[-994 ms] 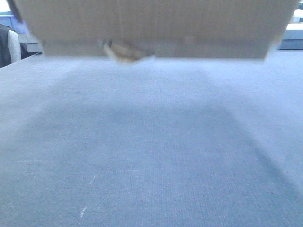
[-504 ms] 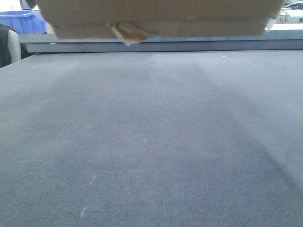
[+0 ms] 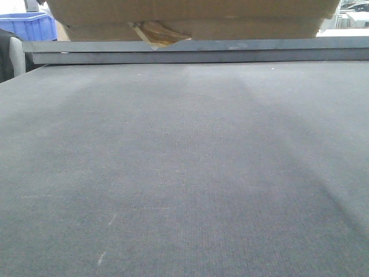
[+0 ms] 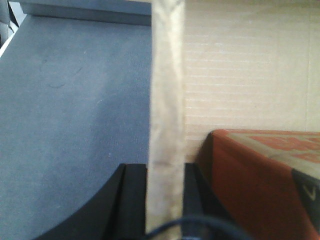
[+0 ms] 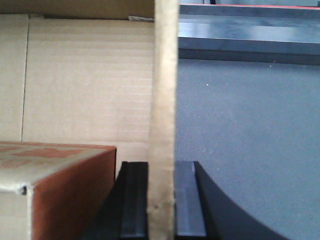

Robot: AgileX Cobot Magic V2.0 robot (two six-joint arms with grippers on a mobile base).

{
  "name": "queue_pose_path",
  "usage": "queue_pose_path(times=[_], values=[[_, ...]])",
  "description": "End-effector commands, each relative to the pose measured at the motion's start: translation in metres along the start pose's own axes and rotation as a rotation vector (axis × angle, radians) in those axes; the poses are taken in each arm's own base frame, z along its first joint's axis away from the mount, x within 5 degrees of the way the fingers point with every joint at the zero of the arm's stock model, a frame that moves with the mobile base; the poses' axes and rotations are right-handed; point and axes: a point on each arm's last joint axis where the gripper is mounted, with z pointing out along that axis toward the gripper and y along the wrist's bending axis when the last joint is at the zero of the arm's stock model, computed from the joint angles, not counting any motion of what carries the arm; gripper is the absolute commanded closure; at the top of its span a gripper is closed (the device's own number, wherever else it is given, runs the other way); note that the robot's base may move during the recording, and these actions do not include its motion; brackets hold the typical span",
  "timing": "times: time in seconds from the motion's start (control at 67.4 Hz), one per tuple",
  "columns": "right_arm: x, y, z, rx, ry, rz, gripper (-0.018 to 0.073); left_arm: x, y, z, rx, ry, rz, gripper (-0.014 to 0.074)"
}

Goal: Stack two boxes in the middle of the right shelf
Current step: 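Lift the stacked boxes off the bench with both grippers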

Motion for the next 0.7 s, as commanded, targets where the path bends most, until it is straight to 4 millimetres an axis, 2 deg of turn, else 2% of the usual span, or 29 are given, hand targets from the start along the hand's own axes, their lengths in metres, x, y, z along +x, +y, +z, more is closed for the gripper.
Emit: queue_pose_path(times=[0.0,0.683], values=[[-0.0111,-0.003,-0.0111,-0.012,-0.088,0.0,0.0713,-0.0117,0.0063,-0.0096,0.002,-0.081,-0.019,0.0708],[-0.0111,-0.003,-0.0111,-0.012,-0.088,0.0,0.0713,-0.0121,0.0085,-0.0096,-0.023,-0.086,-0.006,0.0708]])
